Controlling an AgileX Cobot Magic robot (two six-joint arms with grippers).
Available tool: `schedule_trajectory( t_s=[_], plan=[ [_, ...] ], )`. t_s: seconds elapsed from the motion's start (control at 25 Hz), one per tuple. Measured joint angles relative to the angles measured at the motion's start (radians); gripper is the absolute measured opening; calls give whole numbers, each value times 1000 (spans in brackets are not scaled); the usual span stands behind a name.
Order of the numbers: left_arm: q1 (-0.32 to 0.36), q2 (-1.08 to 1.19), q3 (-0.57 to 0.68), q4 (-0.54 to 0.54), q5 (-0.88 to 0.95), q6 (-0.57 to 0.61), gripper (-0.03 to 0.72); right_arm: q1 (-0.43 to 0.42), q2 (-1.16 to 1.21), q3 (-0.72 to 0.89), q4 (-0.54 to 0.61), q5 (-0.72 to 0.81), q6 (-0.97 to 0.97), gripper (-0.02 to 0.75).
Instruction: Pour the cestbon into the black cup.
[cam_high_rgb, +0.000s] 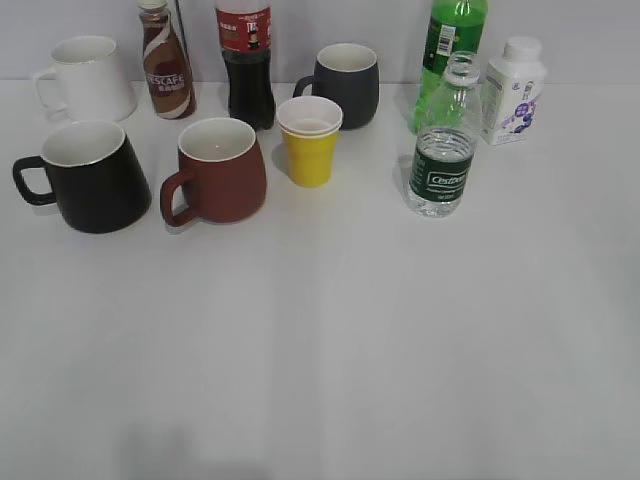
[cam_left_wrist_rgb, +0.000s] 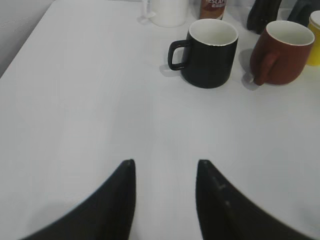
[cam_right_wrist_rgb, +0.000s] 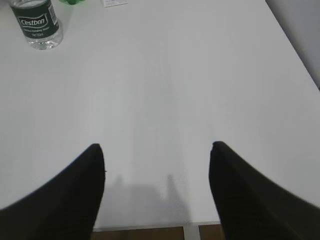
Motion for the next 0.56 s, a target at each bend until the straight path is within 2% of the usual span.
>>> schedule_trajectory(
  t_s=[0.36, 0.56],
  plan=[
    [0, 0, 0, 0, -2, 1, 240, 0, 0, 0, 1, 0, 0, 493],
    [0, 0, 0, 0, -2, 1, 230, 0, 0, 0, 1, 0, 0, 493]
  ],
)
